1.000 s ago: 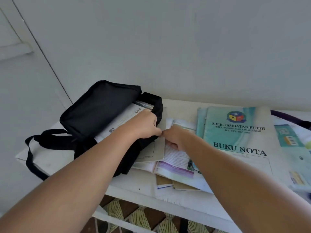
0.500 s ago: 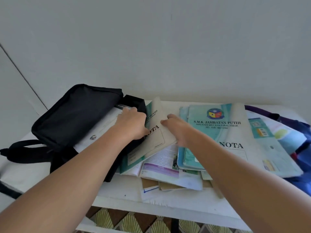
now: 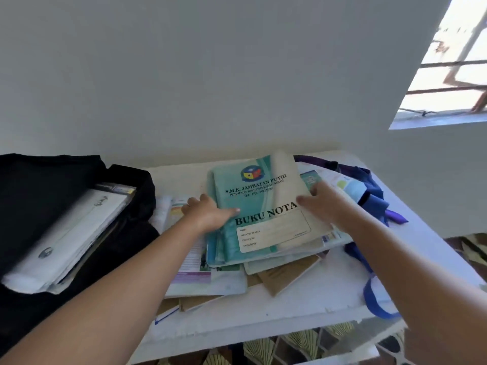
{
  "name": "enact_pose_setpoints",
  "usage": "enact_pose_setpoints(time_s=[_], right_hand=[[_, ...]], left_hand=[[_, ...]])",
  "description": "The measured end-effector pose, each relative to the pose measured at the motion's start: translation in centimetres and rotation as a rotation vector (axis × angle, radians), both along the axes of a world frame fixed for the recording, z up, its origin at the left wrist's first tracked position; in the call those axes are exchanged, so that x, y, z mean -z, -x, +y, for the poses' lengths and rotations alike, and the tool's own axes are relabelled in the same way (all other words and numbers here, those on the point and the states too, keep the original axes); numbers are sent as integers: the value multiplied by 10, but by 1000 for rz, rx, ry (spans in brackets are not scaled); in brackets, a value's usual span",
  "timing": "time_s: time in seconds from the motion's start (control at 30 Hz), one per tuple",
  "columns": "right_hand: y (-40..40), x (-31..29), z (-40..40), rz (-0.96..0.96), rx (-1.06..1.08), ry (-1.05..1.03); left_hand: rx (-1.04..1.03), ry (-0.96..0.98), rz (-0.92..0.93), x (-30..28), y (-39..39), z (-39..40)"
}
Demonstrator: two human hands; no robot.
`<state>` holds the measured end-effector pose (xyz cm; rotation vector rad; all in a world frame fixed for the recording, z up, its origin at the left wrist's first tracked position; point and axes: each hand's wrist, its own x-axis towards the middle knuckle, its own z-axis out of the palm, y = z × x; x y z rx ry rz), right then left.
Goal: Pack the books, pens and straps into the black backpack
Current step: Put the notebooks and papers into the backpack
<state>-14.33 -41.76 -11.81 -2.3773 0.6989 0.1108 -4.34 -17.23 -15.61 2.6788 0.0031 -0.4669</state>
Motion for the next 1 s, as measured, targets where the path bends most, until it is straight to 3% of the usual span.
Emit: enact_pose_setpoints(time_s=[0.07, 0.17, 0.27, 0.47, 0.67, 0.8, 0.9, 1.0], right_hand=[[4, 8, -4, -33, 34, 8], [4, 15, 4, -5, 25, -143], [-1, 22, 14, -3, 39, -142], [-12, 24, 29, 84, -49, -26], [-17, 29, 22, 11, 61, -262], [-17, 28, 22, 42, 43, -365], [-19, 32, 25, 33, 61, -419], [-19, 33, 29, 0, 89, -442]], left_hand=[[-47, 60, 7, 6, -3, -4], [-200, 334, 48, 10, -6, -6], [-324, 563, 55, 7, -7, -11], [-389, 605, 91, 9, -8, -14], [-410, 837, 238, -19, 9, -7], [-353, 817, 249, -8, 7, -8], [-326, 580, 128, 54, -41, -2], [-237, 463, 36, 39, -27, 2]])
